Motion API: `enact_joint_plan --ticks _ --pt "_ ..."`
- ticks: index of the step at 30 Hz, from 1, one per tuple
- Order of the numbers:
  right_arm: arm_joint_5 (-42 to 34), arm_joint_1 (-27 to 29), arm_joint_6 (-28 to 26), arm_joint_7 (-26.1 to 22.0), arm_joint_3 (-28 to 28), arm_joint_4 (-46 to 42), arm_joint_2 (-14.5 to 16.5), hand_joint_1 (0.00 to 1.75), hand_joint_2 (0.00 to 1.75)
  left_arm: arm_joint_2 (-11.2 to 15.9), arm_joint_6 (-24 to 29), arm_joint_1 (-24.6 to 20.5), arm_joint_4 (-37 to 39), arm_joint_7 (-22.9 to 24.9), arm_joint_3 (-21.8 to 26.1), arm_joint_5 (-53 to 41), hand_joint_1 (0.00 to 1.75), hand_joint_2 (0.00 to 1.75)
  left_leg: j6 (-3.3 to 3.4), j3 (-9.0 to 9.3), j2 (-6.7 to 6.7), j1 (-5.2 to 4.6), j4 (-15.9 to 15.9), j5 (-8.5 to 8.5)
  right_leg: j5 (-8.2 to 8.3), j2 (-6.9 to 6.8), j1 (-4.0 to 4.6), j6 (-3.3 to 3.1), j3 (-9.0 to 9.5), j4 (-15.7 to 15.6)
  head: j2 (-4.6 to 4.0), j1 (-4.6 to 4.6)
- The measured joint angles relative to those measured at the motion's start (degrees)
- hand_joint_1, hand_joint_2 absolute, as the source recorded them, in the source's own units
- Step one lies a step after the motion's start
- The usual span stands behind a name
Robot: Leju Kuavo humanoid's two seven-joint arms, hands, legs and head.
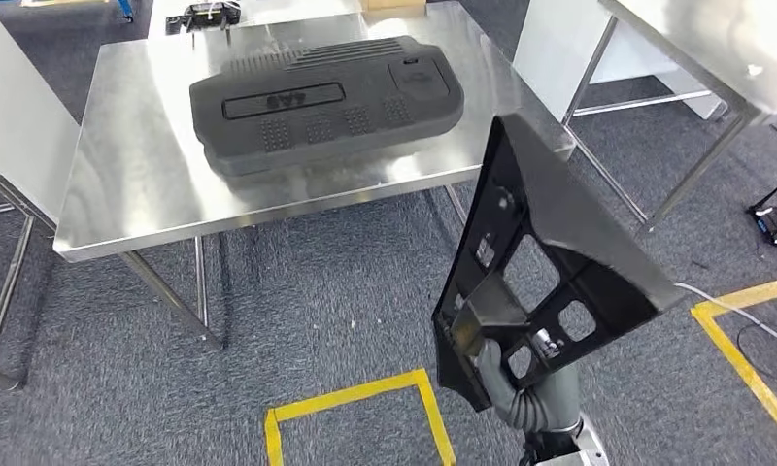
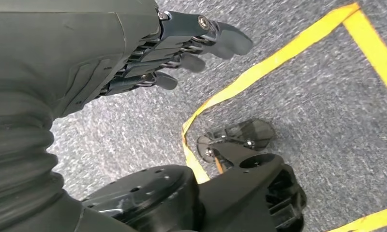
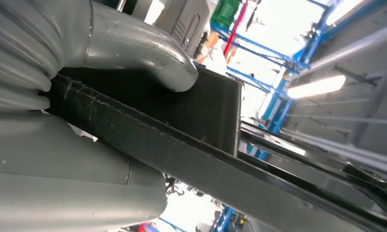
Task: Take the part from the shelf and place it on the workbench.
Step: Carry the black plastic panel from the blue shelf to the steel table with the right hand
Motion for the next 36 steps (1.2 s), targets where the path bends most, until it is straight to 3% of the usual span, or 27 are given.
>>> enact_joint_plan --ticks 2,3,7,8,9,11,12,13,15,18,22,23,24,26,28,33,34,36 --pt "0.08 -0.08 0.01 -0.05 0.02 -0.02 0.02 1.75 1.75 -0.02 -0.03 0.00 -0.04 -0.03 0.02 0.01 0.00 1.75 0.85 0.81 -0.03 0.05 -0.41 0.32 -0.36 -0.07 -0.06 0.57 0.06 0.97 0.00 0.09" --pt "0.08 -0.16 0.00 -0.09 0.03 -0.04 0.01 1.75 1.75 -0.02 -0.04 -0.02 -0.04 -0.04 0.04 0.02 0.00 1.75 1.17 1.29 -0.07 0.09 -0.54 0.29 -0.70 -0.10 -0.09 0.69 -0.98 2.72 0.00 0.18" --pt "0.16 -0.25 -0.01 -0.13 0.04 0.00 0.01 1.75 1.75 0.00 -0.04 -0.11 -0.04 -0.04 0.12 0.02 0.00 1.75 1.81 2.13 -0.31 -0.04 -0.71 -0.74 -4.10 -0.16 -0.13 0.31 -10.36 15.41 0.01 0.45" --pt "0.27 -0.21 -0.02 -0.13 0.05 0.04 0.01 1.75 1.75 -0.01 -0.04 -0.09 -0.04 -0.04 0.15 0.02 0.00 1.75 1.82 2.54 -0.39 -0.09 -0.71 -1.14 -3.95 -0.16 -0.13 0.47 -11.66 15.78 0.01 0.45" --pt "0.40 -0.19 -0.03 -0.13 0.05 0.07 0.01 1.75 1.75 -0.01 -0.04 -0.06 -0.04 -0.03 0.18 0.02 0.00 1.75 1.79 3.08 -0.48 -0.13 -0.72 -1.56 -2.64 -0.17 -0.13 0.88 -11.93 14.12 0.01 0.46" --pt "0.66 -0.18 -0.08 -0.13 0.05 0.10 -0.02 1.75 1.75 -0.08 -0.04 -0.01 -0.03 -0.01 0.24 0.02 0.00 1.75 1.62 4.09 -0.64 -0.15 -0.78 -2.44 2.30 -0.26 0.00 1.64 -10.22 6.84 0.02 0.49" --pt "0.76 -0.17 -0.11 -0.12 0.05 0.12 -0.04 1.75 1.75 -0.12 -0.03 -0.01 -0.01 0.01 0.28 0.02 0.00 1.75 1.43 4.54 -0.73 -0.18 -0.82 -2.82 3.78 -0.42 0.17 1.35 -9.48 3.80 0.02 0.49" --pt "0.84 -0.17 -0.14 -0.11 0.06 0.13 -0.06 1.75 1.75 -0.20 -0.01 -0.04 0.00 0.04 0.32 0.02 0.00 1.75 1.14 4.76 -0.78 -0.19 -0.95 -3.14 4.65 -0.58 0.47 0.78 -8.87 1.92 0.02 0.48" --pt "0.95 -0.09 -0.19 -0.10 0.07 0.13 -0.08 1.75 1.75 -0.33 0.08 -0.06 0.02 0.11 0.42 0.02 0.00 1.75 0.44 5.30 -0.76 -0.28 -0.87 -3.18 4.80 -0.76 0.88 -0.73 -8.57 0.98 0.02 0.46" --pt "1.05 -0.03 -0.29 -0.11 0.00 0.11 -0.10 1.75 1.75 -0.40 0.14 -0.04 0.01 0.14 0.55 0.02 0.00 1.75 -0.30 4.82 -0.45 -0.31 1.35 -3.66 5.61 -0.64 0.12 -1.61 -6.46 0.10 0.02 0.31" --pt "1.18 -0.14 -0.42 -0.11 -0.03 0.14 -0.02 1.75 1.75 -0.44 0.06 -0.13 0.02 0.11 0.77 0.02 0.00 1.75 -1.06 -2.35 -0.25 -0.08 12.31 -7.75 4.62 -0.58 0.04 -2.53 -4.88 -0.16 0.01 -0.06" --pt "1.28 -0.11 -0.46 -0.10 -0.02 0.15 -0.02 1.75 1.75 -0.43 0.02 -0.05 0.02 0.10 0.80 0.02 0.00 1.75 -1.15 -3.63 -0.24 -0.02 13.24 -7.80 4.31 -0.47 0.07 -2.58 -4.56 -0.15 0.01 -0.07" --pt "1.37 -0.09 -0.51 -0.10 -0.01 0.17 -0.01 1.75 1.75 -0.43 -0.02 0.03 0.02 0.08 0.83 0.02 0.00 1.75 -1.20 -3.94 -0.23 0.05 12.34 -6.61 4.00 -0.34 0.07 -2.53 -4.15 -0.14 0.01 -0.10" --pt "1.48 -0.08 -0.62 -0.10 0.03 0.21 0.02 1.75 1.75 -0.41 -0.04 0.10 0.02 0.01 0.87 0.01 0.00 1.75 -1.04 -1.94 -0.16 0.15 5.87 -1.67 3.22 -0.10 0.03 -2.19 -3.26 -0.15 0.01 -0.10" --pt "1.55 -0.10 -0.74 -0.08 0.05 0.25 0.06 1.75 1.75 -0.39 -0.04 0.00 0.02 -0.05 0.91 -0.11 0.00 1.75 -0.63 0.18 -0.07 -0.04 0.25 0.23 2.55 -0.03 0.22 -1.63 -2.65 -0.09 0.01 -0.17" --pt "1.65 -0.10 -0.86 0.03 0.25 0.23 0.08 1.75 1.75 -0.43 -0.04 0.06 0.02 -0.04 0.92 -0.33 0.00 1.75 0.81 1.54 -0.03 -0.07 -1.41 0.64 1.13 -0.09 0.34 -0.37 -3.08 1.08 0.01 -0.09" --pt "1.67 -0.12 -0.88 0.03 0.27 0.22 0.07 1.75 1.75 -0.44 -0.04 0.03 0.02 -0.04 0.92 -0.35 0.00 1.75 1.10 1.78 -0.03 0.07 -1.58 0.57 0.20 -0.13 0.28 -0.31 -4.09 3.15 0.01 0.01" --pt "1.68 -0.12 -0.91 0.03 0.30 0.22 0.04 1.75 1.75 -0.43 -0.04 -0.04 0.02 -0.04 0.92 -0.45 0.00 1.75 1.58 2.10 -0.08 0.13 -1.69 0.18 -2.42 -0.18 0.12 -0.42 -8.69 10.67 0.02 0.20"
